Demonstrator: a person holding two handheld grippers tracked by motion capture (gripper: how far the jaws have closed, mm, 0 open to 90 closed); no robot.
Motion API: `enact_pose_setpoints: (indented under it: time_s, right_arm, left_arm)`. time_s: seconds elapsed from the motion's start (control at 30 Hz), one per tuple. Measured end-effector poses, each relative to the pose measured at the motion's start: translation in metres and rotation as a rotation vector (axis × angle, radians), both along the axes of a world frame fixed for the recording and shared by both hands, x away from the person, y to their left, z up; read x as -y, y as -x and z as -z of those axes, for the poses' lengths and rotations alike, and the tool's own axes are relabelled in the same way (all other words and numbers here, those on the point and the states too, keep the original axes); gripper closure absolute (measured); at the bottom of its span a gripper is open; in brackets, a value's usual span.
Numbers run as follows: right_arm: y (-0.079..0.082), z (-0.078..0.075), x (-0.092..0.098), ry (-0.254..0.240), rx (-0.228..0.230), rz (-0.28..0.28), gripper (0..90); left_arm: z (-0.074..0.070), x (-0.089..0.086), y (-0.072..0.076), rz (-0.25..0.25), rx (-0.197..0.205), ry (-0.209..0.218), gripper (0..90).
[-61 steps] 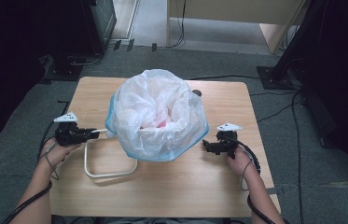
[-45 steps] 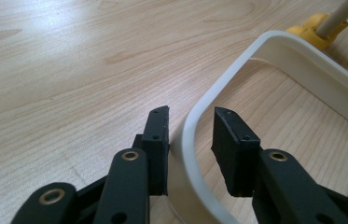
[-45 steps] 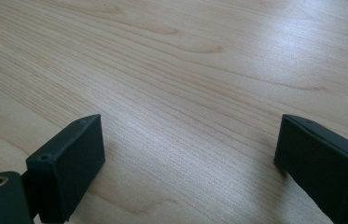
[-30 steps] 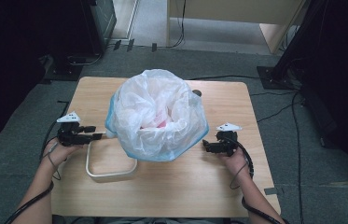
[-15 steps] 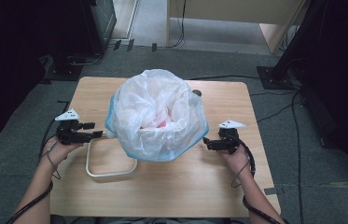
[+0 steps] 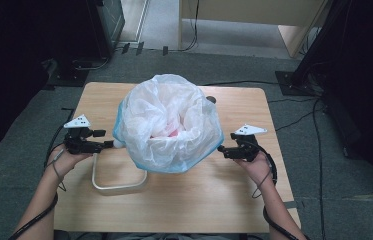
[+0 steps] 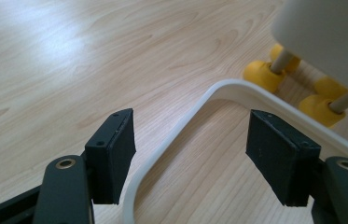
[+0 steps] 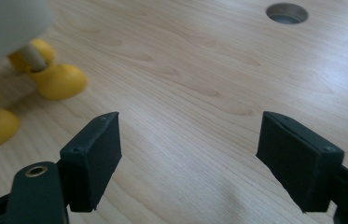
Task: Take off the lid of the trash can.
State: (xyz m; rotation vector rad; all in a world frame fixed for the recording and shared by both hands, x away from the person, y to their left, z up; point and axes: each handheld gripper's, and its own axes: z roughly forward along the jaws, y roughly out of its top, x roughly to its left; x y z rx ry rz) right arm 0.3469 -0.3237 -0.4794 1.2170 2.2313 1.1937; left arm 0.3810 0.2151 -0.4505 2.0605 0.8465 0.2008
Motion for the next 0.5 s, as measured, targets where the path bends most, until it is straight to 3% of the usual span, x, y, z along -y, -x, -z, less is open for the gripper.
enact_pose_setpoints:
  time_s: [0.17,0.5]
  right_arm:
    - [0.003,-0.009,0.002,-0.047,0.004,-0.054,22.0]
    - [0.011,-0.026,-0.002,-0.059,0.034,-0.143,22.0]
  left_arm:
    - [-0.006,0.006,0.002,0.021,0.007,0.005,30.8]
    - [-0.020,0.014,0.007,0.055,0.034,0.042,30.2]
